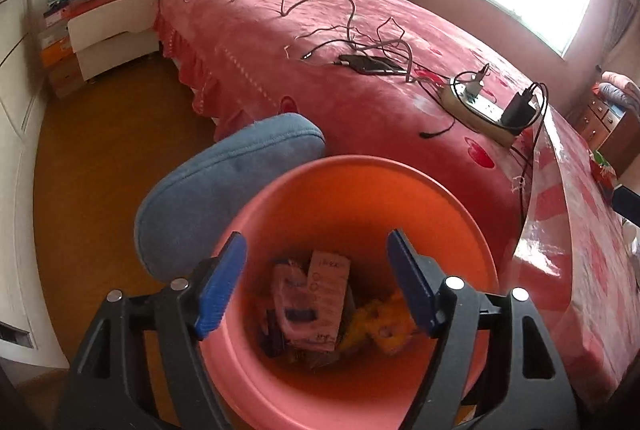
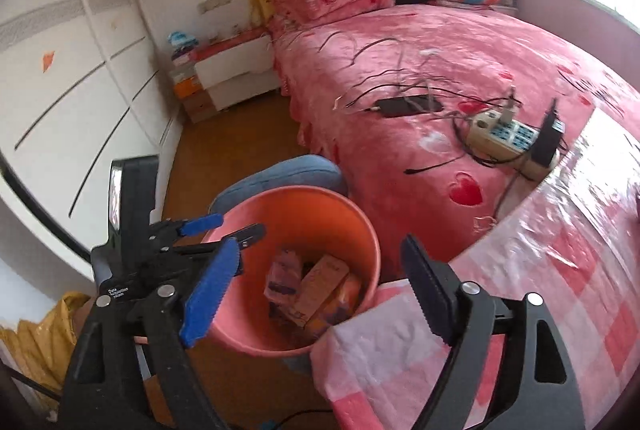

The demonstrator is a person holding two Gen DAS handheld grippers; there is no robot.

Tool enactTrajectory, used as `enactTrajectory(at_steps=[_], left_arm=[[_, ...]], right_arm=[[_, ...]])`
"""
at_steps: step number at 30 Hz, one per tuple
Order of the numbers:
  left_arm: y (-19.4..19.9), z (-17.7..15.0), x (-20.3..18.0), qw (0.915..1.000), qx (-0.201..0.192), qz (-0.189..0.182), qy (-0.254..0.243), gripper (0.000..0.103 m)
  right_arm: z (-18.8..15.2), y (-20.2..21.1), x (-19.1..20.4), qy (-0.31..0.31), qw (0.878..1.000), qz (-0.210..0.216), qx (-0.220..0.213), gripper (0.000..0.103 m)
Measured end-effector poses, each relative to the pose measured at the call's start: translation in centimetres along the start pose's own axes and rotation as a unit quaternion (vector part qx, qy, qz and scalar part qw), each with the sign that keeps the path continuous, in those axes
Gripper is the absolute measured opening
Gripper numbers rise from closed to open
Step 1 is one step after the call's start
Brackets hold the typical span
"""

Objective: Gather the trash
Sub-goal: 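Carry the bottle and bread wrapper over the orange bucket and release both, then move both open grippers back toward the table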

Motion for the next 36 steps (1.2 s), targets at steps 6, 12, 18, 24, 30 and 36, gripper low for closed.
enactTrajectory(at_steps=[6,12,18,24,30,36], left_arm=[[0.2,0.4,-0.9,0.9999,-0.01,-0.006,-0.008,0.079],[0.6,0.5,-2.5,0.9995,-0.012,-0.024,-0.016,0.081],[1.4,0.9,-4.4,0.9984,-0.019,-0.046,-0.027,0.082],[2.3,1.3,-6.9,0.9965,-0.024,-0.065,-0.048,0.082],[3.4,1.8,-9.9,0.9937,-0.026,-0.077,-0.078,0.082],[4.7,2.1,-13.3,0.9901,-0.03,-0.083,-0.11,0.082]], right_arm=[[0.1,2.7,-3.0,-0.054,0.998,-0.02,-0.028,0.09],[-0.9,4.8,-6.2,-0.092,0.994,-0.048,-0.042,0.091],[-1.9,6.8,-8.5,-0.123,0.989,-0.065,-0.057,0.091],[-2.8,8.8,-10.4,-0.154,0.983,-0.073,-0.075,0.091],[-3.6,10.8,-12.3,-0.176,0.977,-0.076,-0.094,0.091],[-4.6,12.8,-14.5,-0.196,0.97,-0.081,-0.115,0.094]])
Point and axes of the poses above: each gripper's, at about its wrist camera, not at the fingertips, and y roughly against the way its jaws point, x to its left, z to its top, the point moved 9 cm from there along -y, roughly the way its jaws point, and after that the axes turned 4 degrees about -y, right-handed, at the moved point
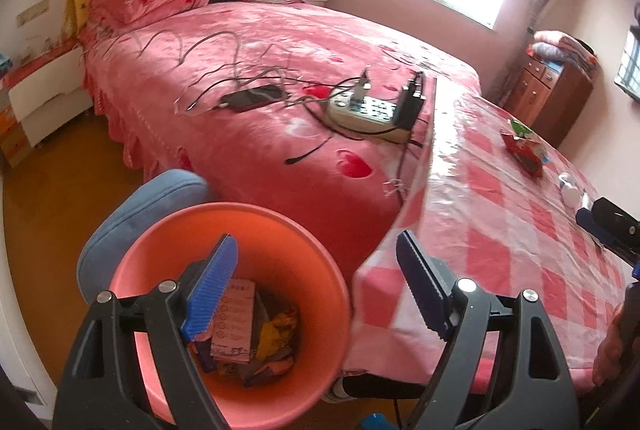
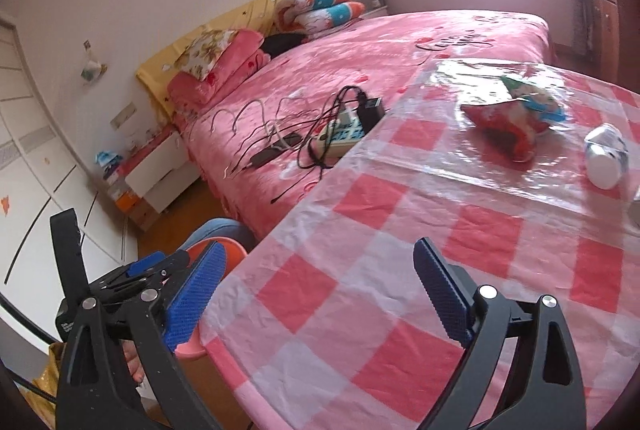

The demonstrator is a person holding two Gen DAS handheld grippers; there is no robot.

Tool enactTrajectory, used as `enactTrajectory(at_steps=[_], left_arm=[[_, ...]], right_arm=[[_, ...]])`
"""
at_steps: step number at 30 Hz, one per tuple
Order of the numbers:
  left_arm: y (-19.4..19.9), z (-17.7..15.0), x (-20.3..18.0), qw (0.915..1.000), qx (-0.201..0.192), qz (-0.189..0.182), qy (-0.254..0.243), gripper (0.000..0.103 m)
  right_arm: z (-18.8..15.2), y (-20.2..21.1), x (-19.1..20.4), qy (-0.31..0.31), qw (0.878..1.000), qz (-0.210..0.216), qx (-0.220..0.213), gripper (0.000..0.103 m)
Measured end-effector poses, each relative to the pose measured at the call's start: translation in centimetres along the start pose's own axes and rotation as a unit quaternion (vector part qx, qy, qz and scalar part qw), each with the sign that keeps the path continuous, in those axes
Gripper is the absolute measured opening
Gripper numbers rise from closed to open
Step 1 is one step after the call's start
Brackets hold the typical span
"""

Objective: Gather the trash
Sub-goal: 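Move both open grippers back toward the table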

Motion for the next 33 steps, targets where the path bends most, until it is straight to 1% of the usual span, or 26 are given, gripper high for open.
enactTrajectory(at_steps=[6,12,18,22,28,33], left_arm=[[0.3,1.1,-4.4,0.999,0.001,-0.016,-0.041,0.082],[0.0,2.5,-9.7,0.9958,0.003,-0.045,-0.079,0.082],[-0.9,4.5,-16.4,0.9895,0.002,-0.079,-0.121,0.082],[-1.6,5.6,-20.5,0.9849,0.002,-0.104,-0.139,0.082],[-3.0,7.3,-26.3,0.9772,0.003,-0.134,-0.165,0.082],[-5.4,9.1,-31.2,0.9725,0.02,-0.151,-0.176,0.082]], right_arm=[[0.4,1.8,-3.7,-0.036,0.999,-0.006,-0.019,0.094],[1.4,4.6,-8.9,-0.092,0.994,-0.026,-0.057,0.094],[2.3,7.6,-14.2,-0.144,0.984,-0.054,-0.094,0.095],[2.3,9.2,-17.3,-0.168,0.977,-0.075,-0.109,0.095],[2.4,11.2,-20.7,-0.192,0.968,-0.094,-0.128,0.095],[2.4,12.8,-22.8,-0.205,0.963,-0.104,-0.14,0.095]])
Point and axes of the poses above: each gripper's, at about its wrist camera, not at the fingertips, and y roughly against the way its jaws point, x to its left, z to its top, the point moved 9 cm from there along -y, roughly the way its jaws point, and after that the axes turned 4 degrees about -y, right-handed, at the moved point
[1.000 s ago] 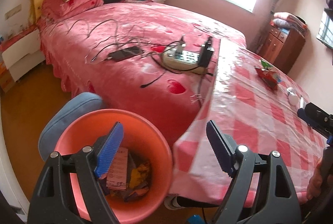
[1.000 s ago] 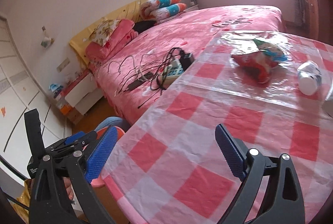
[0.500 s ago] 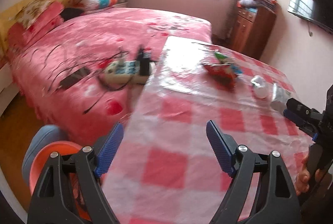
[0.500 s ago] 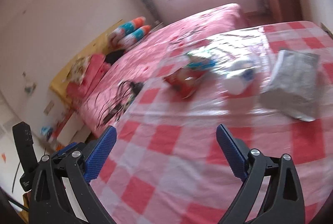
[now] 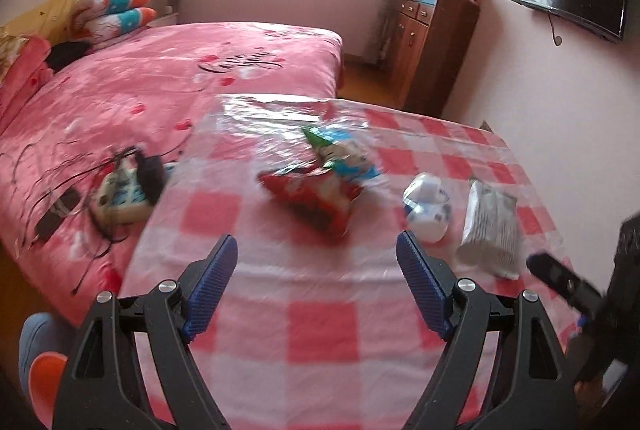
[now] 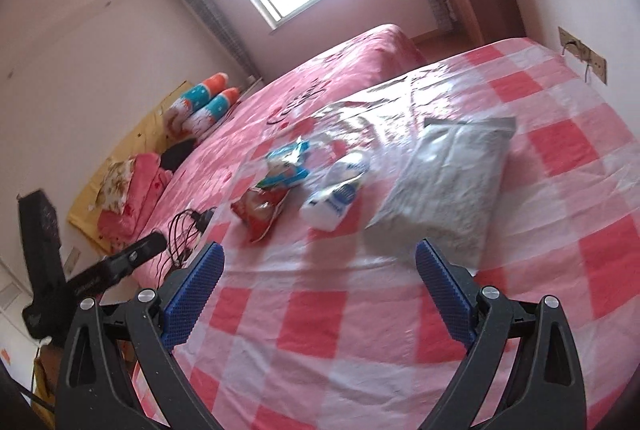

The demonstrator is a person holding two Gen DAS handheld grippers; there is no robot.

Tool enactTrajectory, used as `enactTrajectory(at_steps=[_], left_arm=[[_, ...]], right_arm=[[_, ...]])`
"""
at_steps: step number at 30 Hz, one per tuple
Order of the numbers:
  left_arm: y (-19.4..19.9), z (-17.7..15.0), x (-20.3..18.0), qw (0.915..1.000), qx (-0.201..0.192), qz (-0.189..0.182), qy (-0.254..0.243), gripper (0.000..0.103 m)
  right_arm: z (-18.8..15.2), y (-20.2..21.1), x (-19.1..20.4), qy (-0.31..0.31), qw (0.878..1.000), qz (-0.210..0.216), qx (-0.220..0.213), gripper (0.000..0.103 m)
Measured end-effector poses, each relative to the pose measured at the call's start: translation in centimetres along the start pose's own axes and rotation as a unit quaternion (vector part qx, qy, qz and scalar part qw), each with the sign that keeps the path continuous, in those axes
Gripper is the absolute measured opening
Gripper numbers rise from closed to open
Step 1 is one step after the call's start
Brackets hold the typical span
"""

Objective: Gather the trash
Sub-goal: 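Move both open grippers back toward the table, then grasp the blue cartoon snack bag with the left gripper while the right gripper grasps the white bottle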

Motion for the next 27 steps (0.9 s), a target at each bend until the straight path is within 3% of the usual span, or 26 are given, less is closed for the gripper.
enactTrajectory(at_steps=[4,10,15,22,27], left_arm=[[-3.2,2.3,-1.6,0.9998,0.018,-0.012,0.001,0.082],[-9.1,5.4,-2.9,0.9989,0.046,-0.002,0.003,0.082],[-13.9,6.3,-2.9,0.9953,0.094,-0.002,0.024,0.082],[-17.7,7.0,-2.3,0.992,0.118,0.042,0.014,0.081],[-19.0,6.8,-2.4,0.9903,0.126,0.059,0.004,0.063]], right_arm=[[0.8,0.3,-1.4,-0.005,1.0,-0.011,-0.005,0.095],[1.7,0.9,-3.6,-0.011,0.999,-0.03,-0.013,0.095],[2.5,1.0,-5.5,-0.027,0.999,-0.039,-0.014,0.095],[2.6,0.9,-6.6,-0.037,0.999,-0.039,-0.01,0.095],[2.4,0.5,-7.2,-0.045,0.998,-0.041,-0.001,0.095]])
Point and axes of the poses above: each gripper's, at about its wrist camera, not at the fingertips, and y roughly against the way its jaws point, x to its left, z to its top, the point moved 9 cm from there along -y, roughly the way its jaws point, and after that the axes turned 4 degrees about -y, right-handed, at the moved point
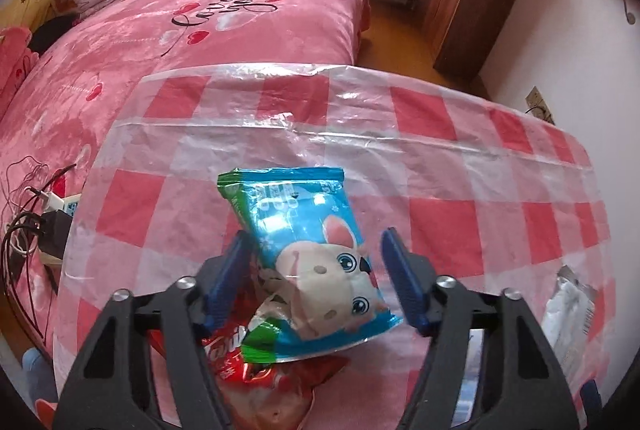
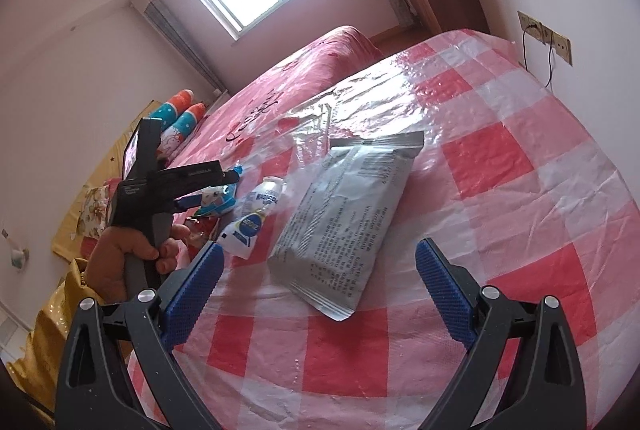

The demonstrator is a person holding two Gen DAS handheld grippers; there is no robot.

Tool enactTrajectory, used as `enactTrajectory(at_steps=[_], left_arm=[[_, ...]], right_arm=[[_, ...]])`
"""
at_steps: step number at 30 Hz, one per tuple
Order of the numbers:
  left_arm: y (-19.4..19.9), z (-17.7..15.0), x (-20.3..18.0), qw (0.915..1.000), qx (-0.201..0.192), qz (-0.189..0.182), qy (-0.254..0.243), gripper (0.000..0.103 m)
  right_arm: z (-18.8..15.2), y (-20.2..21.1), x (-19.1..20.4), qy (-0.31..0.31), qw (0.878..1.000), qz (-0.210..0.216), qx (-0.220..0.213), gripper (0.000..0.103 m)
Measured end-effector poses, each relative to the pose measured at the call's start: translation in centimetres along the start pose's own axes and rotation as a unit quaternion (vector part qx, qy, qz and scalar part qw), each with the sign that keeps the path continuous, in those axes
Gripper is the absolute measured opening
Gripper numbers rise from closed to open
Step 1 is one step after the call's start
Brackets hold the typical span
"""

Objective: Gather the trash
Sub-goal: 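Grasp the blue cartoon snack bag with the left gripper while the right gripper grasps the white bottle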

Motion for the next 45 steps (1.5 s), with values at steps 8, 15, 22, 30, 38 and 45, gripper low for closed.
enactTrajectory(at_steps=[8,15,22,30,38,45], left_arm=[[1.5,-2.4,-3.9,0.9965,-0.02,0.001,-0.081,0.048],[4.3,-6.8,-9.6,0.9853,-0.023,-0.044,-0.163,0.047],[7.2,-11.5,-13.0,0.9773,-0.015,-0.094,-0.189,0.046],[9.2,-14.8,-13.1,0.9791,-0.013,-0.124,-0.16,0.046],[9.9,-15.7,-9.7,0.9862,-0.028,-0.112,-0.119,0.045],[10.6,-16.9,-7.4,0.9888,-0.033,-0.113,-0.092,0.045]], right_arm=[[0.1,-0.3,-0.6,-0.006,1.0,-0.009,0.003,0.095],[0.2,-0.1,-1.3,-0.009,1.0,-0.021,0.003,0.095],[0.3,-0.1,-2.1,-0.006,0.999,-0.029,0.011,0.095],[-0.4,0.0,-1.1,0.021,0.999,-0.012,0.024,0.095],[-2.6,-0.8,1.3,0.072,0.996,-0.009,0.06,0.095],[-4.1,-1.5,2.5,0.132,0.988,-0.046,0.066,0.095]])
Point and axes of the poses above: each gripper's, at about its wrist camera, not at the fingertips, and y roughly against the way its jaws point, x to its left, z to its top, the point moved 9 cm from there along -y, roughly the way its jaws point, and after that the axes turned 4 degrees about -y, right-handed, at the moved point
